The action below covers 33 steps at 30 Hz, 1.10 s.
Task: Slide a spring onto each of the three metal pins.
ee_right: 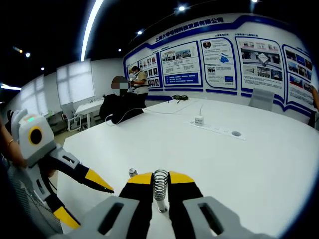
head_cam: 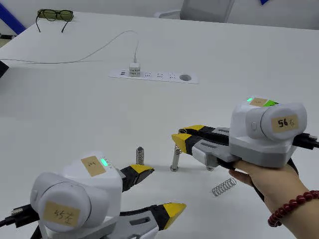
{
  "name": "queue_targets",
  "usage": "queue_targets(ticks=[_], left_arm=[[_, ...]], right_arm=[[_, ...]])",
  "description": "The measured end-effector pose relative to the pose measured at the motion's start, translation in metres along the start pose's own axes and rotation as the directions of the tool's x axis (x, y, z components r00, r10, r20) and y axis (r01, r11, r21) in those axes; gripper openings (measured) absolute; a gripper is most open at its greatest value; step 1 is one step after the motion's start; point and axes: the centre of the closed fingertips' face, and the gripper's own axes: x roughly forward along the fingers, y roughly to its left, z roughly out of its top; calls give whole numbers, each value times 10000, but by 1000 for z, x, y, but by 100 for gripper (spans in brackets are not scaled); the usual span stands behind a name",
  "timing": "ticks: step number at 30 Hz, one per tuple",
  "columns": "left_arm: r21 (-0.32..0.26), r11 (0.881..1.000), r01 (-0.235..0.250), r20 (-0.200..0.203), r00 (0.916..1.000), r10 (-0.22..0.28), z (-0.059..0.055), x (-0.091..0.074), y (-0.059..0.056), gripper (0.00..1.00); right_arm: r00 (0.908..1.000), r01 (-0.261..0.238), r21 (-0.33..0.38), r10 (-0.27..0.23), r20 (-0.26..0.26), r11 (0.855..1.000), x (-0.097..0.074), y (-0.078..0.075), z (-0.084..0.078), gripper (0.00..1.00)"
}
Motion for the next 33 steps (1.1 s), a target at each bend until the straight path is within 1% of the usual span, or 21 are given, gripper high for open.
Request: queue_targets(ticks=[8, 18, 19, 21, 22, 25, 33], left_arm=[[8, 10000, 27, -25, 10000, -27, -1, 1, -1, 50], [-59, 9999, -93, -47, 9999, 93, -1, -1, 3, 49], [-66, 9999, -133, -63, 9999, 133, -2, -1, 3, 50], [-83, 9999, -149, -80, 9999, 148, -2, -1, 4, 50], [-105, 9998, -155, -96, 9998, 154, -2, -1, 4, 50], [-143, 9997, -185, -123, 9998, 183, -3, -1, 5, 50], [-187, 9996, -196, -178, 9997, 192, -4, -1, 5, 50]], right_arm=[[9998, 92, -104, -94, -166, 9999, 4, 0, -8, 12], [9993, 117, -130, -122, -350, 9998, 7, 1, -16, 12], [9995, 119, -115, -122, -284, 9999, 7, 1, -15, 12], [9994, 111, -124, -115, -325, 9999, 8, 1, -17, 12], [9987, 125, -252, -138, -491, 9996, 9, 1, -20, 12], [9983, 106, -364, -126, -565, 9993, 10, 3, -25, 12], [9962, 166, -272, -189, -854, 9995, 13, 1, -35, 12]])
